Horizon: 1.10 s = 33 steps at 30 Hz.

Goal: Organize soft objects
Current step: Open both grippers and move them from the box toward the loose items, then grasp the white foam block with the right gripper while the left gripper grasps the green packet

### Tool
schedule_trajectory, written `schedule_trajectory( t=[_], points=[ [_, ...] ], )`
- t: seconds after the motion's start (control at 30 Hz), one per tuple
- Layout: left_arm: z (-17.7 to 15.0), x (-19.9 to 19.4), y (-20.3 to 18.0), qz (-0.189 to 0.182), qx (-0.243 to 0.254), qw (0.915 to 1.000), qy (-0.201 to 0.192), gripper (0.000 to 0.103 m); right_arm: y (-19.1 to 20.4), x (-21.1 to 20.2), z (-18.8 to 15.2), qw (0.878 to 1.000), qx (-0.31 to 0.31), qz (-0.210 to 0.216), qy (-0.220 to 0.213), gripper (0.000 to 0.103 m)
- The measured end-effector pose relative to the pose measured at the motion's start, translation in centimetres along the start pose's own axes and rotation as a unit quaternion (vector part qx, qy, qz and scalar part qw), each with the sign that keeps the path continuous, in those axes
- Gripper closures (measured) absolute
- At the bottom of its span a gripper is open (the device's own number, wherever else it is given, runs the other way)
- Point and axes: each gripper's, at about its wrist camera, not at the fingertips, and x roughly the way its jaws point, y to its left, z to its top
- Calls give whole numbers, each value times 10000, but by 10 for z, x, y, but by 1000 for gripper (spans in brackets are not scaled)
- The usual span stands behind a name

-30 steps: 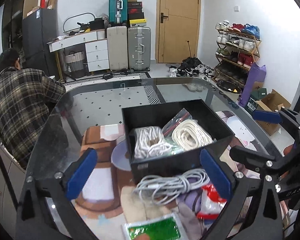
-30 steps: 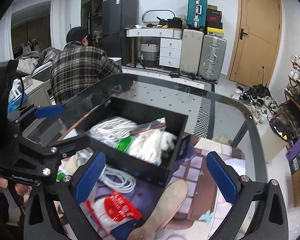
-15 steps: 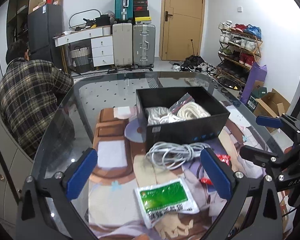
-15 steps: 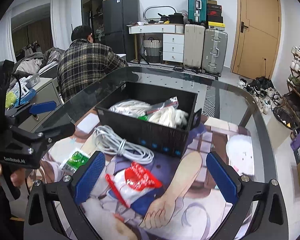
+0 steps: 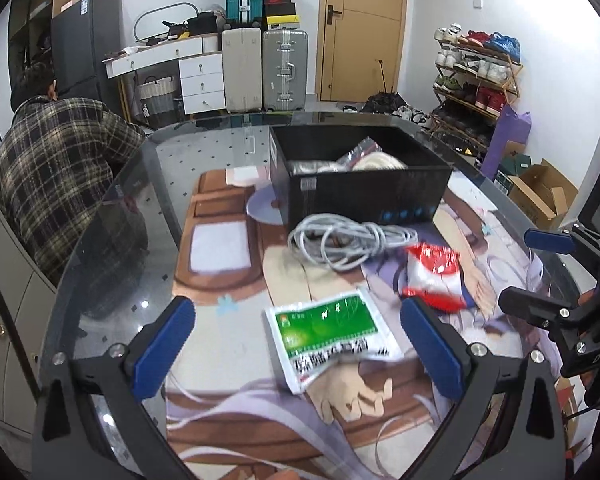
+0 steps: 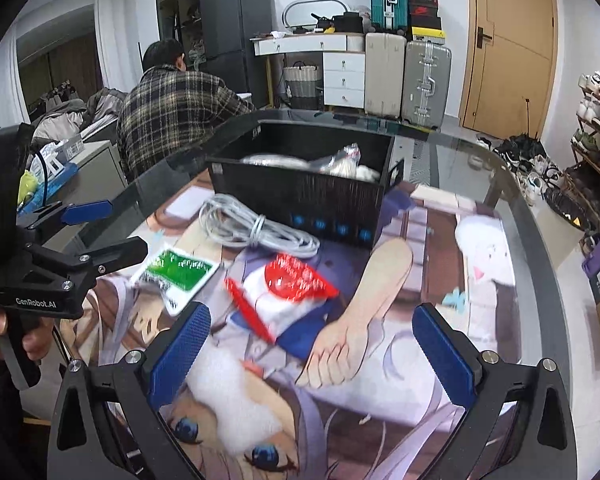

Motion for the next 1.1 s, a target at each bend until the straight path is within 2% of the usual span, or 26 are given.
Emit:
schedule_trajectory(
  t=[0.33,0.6,0.9,1.1],
  points=[
    [-15,13,-1,34,7,9998,212,0,16,19,-28,9988,19,285,399,0],
    [-17,24,-1,-97,14,9994,335,0,27,27,-38,9970,-94,527,562,1],
    [-17,34,-7,-225,127,9984,504,0,21,32,-46,9961,-408,167,763,0],
    [-17,35,-5,-257,107,9981,543,0,-7,26,-50,9973,-130,-190,691,0]
  ],
)
